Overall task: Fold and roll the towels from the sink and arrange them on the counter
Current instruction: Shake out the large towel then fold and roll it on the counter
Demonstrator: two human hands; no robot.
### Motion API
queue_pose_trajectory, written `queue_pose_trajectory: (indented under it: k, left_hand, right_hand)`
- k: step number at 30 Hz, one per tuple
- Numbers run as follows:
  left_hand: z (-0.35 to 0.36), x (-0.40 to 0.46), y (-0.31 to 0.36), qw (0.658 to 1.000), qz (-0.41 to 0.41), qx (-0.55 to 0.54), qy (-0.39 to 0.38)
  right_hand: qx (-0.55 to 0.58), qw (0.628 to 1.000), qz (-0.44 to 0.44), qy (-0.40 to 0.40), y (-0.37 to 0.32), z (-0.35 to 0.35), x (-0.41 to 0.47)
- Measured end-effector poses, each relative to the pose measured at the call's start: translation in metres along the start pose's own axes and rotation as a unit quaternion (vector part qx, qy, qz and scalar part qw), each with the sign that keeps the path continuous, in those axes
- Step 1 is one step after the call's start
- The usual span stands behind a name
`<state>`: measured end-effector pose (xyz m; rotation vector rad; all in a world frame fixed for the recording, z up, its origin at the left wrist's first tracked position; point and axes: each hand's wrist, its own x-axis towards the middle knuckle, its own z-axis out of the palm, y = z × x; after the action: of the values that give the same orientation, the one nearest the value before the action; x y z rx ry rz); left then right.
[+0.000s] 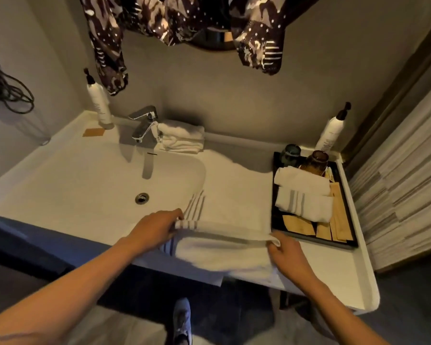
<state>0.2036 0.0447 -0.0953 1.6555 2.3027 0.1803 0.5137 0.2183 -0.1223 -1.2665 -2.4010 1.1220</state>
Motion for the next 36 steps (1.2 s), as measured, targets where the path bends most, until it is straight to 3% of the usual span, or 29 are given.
queue_pose_trajectory:
  k: [10, 13, 15, 17, 19, 23, 29, 36]
  left_hand:
    - [-0.002, 0.14, -0.05, 0.996, -0.061, -0.065, -0.007]
    - [0.02, 0.158, -0.045, 0.987, -0.057, -0.036, 0.144]
    - [0.039, 0.153, -0.023, 0.97, 0.051, -0.047, 0.234]
    - [0.062, 0.145, 0.0, 0.955, 0.226, -0.058, 0.184]
    - [0.084, 0.143, 0.009, 0.952, 0.297, -0.033, 0.073]
    - [0.113, 0.148, -0.002, 0.967, 0.252, 0.019, -0.014]
    - [0.116, 0.153, -0.003, 0.967, 0.252, 0.039, -0.008]
    - [0.112, 0.132, 0.0, 0.976, 0.214, 0.045, -0.017]
  right_hand:
    - [-0.057, 0.986, 0.115, 0.106, -0.006, 0.0, 0.112]
    - [-0.157, 0.956, 0.054, 0.241, -0.019, 0.022, 0.118]
    - [-0.22, 0.947, -0.073, 0.223, -0.03, 0.054, 0.112]
    - [-0.262, 0.947, -0.147, 0.115, -0.03, 0.088, 0.111]
    - [-0.28, 0.952, -0.106, 0.063, -0.02, 0.111, 0.117]
    - [-0.311, 0.95, -0.029, 0.028, -0.011, 0.117, 0.114]
    - [-0.325, 0.945, -0.019, 0.024, -0.01, 0.118, 0.12]
    - [-0.262, 0.965, -0.018, 0.017, -0.003, 0.103, 0.1]
